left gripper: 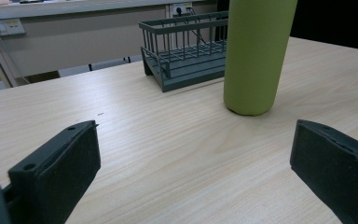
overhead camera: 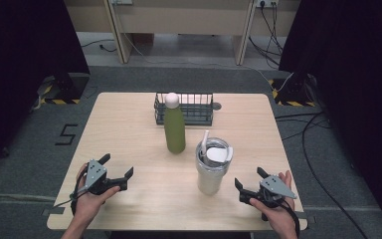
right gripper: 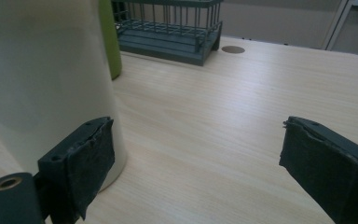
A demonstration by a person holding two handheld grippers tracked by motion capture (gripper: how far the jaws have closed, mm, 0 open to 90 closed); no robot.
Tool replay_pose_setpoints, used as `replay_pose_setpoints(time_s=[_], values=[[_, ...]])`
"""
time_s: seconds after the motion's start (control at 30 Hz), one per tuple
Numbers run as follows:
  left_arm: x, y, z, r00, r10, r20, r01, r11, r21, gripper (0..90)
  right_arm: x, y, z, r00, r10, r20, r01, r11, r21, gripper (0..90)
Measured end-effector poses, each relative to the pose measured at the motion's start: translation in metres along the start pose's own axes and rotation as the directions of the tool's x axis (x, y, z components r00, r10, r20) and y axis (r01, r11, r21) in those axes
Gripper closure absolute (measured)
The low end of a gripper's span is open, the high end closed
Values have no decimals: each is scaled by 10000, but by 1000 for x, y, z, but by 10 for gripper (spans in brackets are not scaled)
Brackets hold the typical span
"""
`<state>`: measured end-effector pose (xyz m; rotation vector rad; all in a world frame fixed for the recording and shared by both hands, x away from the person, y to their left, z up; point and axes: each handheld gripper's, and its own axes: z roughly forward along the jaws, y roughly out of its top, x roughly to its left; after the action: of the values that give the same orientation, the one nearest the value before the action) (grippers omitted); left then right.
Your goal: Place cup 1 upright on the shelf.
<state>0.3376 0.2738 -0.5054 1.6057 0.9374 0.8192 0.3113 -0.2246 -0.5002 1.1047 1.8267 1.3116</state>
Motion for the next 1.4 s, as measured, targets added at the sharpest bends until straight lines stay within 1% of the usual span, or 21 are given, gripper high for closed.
replay_pose_setpoints(time_s=[0.07, 0.1, 0.17, 0.2, 0.37, 0.4, 0.47, 0.53, 0.57, 0.6, 0.63, 0.67, 0.83, 0.9, 0.93, 1.0, 1.07, 1.17, 1.23, 1.27, 1.4], values=[[-2, 2, 2, 10000, 30, 31, -30, 10000, -44, 9, 3, 2, 0, 9997, -147, -198, 146, 9999, -67, 77], [-2, 2, 2, 10000, 30, 31, -30, 10000, -44, 9, 3, 2, 0, 9997, -147, -198, 146, 9999, -67, 77], [-3, 4, 3, 10000, 37, 20, -37, 10000, -78, 9, 8, 4, 0, 9989, -216, -410, 211, 9997, -133, 71], [-4, 4, 5, 10000, -16, 35, 16, 10000, -78, 9, 12, 6, 1, 9978, -391, -545, 381, 9991, -184, 60], [-7, 5, 6, 9999, 47, 156, -46, 10000, -69, 9, 19, 9, 2, 9948, -593, -831, 575, 9981, -235, 51], [-8, 6, 6, 9998, 54, 192, -53, 9999, -95, 9, 23, 10, 1, 9925, -701, -999, 675, 9973, -294, 41], [-9, 6, 6, 9998, 64, 209, -62, 9999, -109, 9, 25, 10, 0, 9910, -779, -1086, 746, 9966, -339, 36], [-8, 5, 7, 9998, 28, 205, -26, 10000, -81, 9, 32, 12, 0, 9850, -980, -1419, 925, 9947, -447, 19], [-8, 5, 7, 9998, 9, 208, -8, 10000, -66, 9, 32, 12, 0, 9850, -980, -1419, 925, 9947, -447, 19], [-8, 5, 7, 9998, 18, 203, -17, 10000, -51, 9, 37, 13, 1, 9810, -1087, -1609, 1020, 9936, -495, 10], [-8, 5, 7, 9998, 36, 206, -35, 10000, -47, 9, 37, 13, 1, 9810, -1087, -1609, 1020, 9936, -495, 10], [-8, 6, 6, 9998, 35, 199, -34, 10000, -79, 9, 42, 15, 4, 9785, -1051, -1775, 977, 9940, -499, 6], [-9, 7, 7, 9997, 41, 225, -38, 9999, -124, 9, 49, 22, 9, 9749, -1123, -1923, 1015, 9927, -648, 5], [-9, 6, 7, 9996, 50, 263, -48, 10000, -83, 9, 55, 28, 17, 9724, -1196, -2003, 1072, 9917, -717, 5], [-9, 6, 7, 9996, 59, 276, -57, 10000, -72, 9, 55, 28, 17, 9724, -1196, -2003, 1072, 9917, -717, 5], [-9, 6, 7, 9996, 50, 286, -48, 10000, -84, 9, 60, 30, 24, 9691, -1203, -2155, 1060, 9914, -769, 5], [-8, 6, 7, 9996, 22, 276, -20, 10000, -80, 9, 61, 31, 27, 9691, -1212, -2150, 1069, 9913, -767, 6], [-7, 6, 6, 9995, -2, 307, 5, 10000, -89, 8, 65, 33, 38, 9683, -1220, -2181, 1073, 9912, -779, 10], [-7, 6, 6, 9995, -7, 319, 10, 10000, -94, 9, 66, 34, 41, 9689, -1185, -2174, 1037, 9915, -785, 16], [-7, 6, 6, 9994, 3, 335, 0, 10000, -89, 8, 67, 34, 46, 9686, -1127, -2216, 972, 9921, -797, 22], [-7, 5, 7, 9994, 8, 350, -6, 10000, -71, 9, 69, 32, 52, 9679, -1094, -2262, 949, 9927, -742, 37]])
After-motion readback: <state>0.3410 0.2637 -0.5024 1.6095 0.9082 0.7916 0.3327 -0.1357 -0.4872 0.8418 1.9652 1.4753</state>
